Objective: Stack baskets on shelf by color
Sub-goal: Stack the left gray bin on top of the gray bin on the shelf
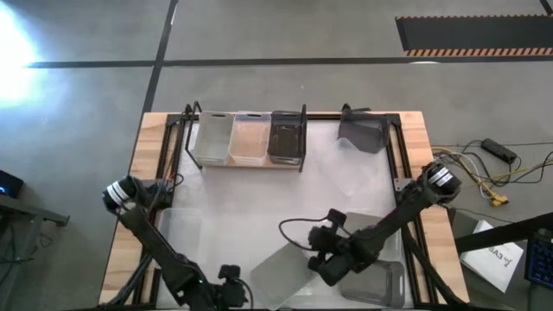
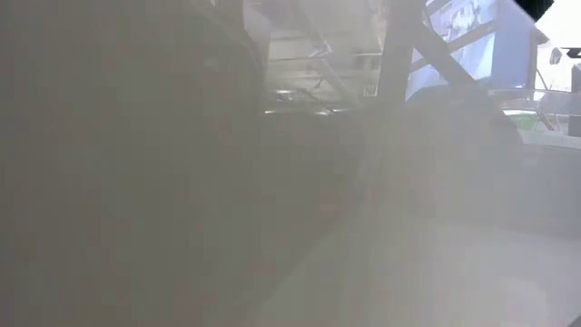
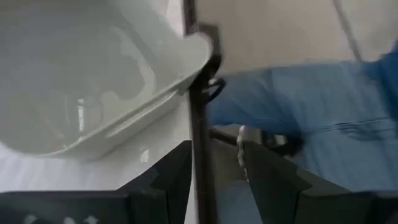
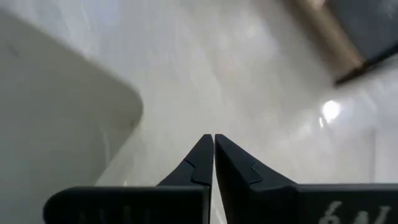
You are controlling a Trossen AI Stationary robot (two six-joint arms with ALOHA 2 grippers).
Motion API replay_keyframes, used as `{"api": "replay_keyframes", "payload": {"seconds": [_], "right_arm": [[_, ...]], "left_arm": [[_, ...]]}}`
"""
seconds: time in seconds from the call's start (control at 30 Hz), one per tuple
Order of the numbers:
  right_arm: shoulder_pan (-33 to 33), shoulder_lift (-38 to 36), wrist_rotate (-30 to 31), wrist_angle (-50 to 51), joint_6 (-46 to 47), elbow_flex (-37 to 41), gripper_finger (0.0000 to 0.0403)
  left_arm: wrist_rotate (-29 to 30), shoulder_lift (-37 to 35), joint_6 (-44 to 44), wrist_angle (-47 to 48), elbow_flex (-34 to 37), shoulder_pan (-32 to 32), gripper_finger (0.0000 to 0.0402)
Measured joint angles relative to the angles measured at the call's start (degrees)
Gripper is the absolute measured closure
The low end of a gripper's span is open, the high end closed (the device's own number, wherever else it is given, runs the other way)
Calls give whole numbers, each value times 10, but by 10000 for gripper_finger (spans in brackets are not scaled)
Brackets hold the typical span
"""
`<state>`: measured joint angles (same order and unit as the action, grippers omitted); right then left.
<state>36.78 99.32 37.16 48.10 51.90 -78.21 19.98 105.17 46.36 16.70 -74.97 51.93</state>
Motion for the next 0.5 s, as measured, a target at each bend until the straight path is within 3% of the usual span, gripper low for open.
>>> {"api": "replay_keyframes", "payload": {"seconds": [0.2,0.37,0.5], "right_arm": [[0,66,-124,26,-54,-65,394],[3,102,-132,40,-82,-102,394],[5,114,-140,40,-77,-115,394]], "left_arm": [[69,35,-19,8,3,-23,269],[129,20,-37,73,4,-50,269],[205,-7,-14,220,4,-76,269]]}}
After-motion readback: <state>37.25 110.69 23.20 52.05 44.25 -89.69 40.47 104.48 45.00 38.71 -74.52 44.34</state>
